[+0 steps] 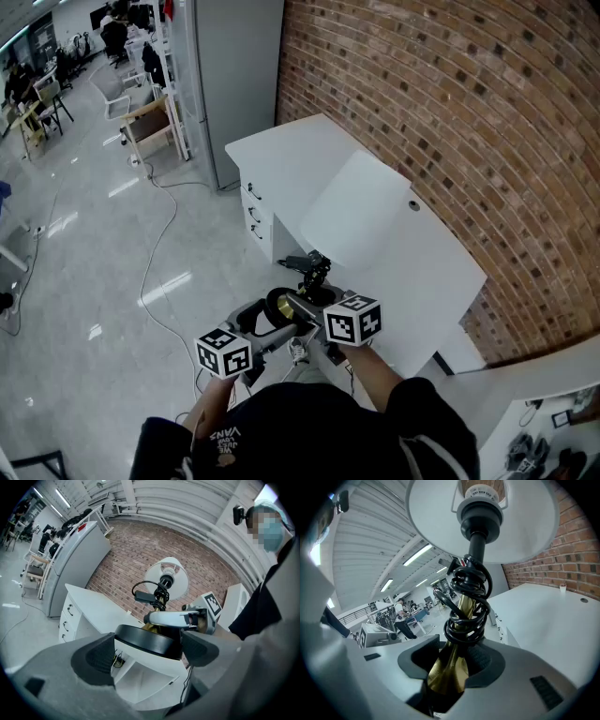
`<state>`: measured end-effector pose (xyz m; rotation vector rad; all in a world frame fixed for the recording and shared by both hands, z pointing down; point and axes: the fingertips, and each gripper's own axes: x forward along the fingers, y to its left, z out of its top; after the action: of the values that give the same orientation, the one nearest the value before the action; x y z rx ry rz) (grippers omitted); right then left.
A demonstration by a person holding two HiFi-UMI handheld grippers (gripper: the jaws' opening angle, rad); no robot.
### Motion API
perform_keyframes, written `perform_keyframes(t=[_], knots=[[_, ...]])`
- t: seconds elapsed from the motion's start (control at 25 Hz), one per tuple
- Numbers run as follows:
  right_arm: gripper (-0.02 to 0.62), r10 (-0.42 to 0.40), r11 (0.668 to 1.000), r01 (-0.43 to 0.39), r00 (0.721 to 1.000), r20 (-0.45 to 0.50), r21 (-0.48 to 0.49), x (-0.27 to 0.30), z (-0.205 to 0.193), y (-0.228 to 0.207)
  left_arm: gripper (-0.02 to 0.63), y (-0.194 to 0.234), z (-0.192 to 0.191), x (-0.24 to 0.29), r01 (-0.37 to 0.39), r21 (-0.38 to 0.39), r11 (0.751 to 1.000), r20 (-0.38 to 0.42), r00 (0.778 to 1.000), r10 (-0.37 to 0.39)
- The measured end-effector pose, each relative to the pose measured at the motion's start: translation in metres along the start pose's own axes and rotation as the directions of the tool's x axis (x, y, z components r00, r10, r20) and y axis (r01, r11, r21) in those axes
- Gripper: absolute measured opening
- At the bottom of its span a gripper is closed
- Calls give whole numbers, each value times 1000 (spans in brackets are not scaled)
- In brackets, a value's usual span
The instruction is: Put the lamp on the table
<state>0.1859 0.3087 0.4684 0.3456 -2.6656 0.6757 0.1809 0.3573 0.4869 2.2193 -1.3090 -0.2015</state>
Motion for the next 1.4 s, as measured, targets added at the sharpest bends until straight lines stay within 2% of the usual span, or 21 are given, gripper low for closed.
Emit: perform_keyframes(t=[0.48,1.0,1.24,1.4], knots=[[161,33,999,-33,999,-19,14,48,56,-82,439,65,49,69,-39,7,999,1,999,39],[158,59,997,-63,996,-72,-53,74,104,-168,433,113,82,154,-82,-43,996,25,996,83],[156,35,998,-38,998,-60,-48,100,117,-184,428,144,96,163,-60,-44,997,11,998,60],[156,-11,999,9,999,-44,-34,128,133,-195,426,177,112,167,-10,-48,999,-3,1000,10]])
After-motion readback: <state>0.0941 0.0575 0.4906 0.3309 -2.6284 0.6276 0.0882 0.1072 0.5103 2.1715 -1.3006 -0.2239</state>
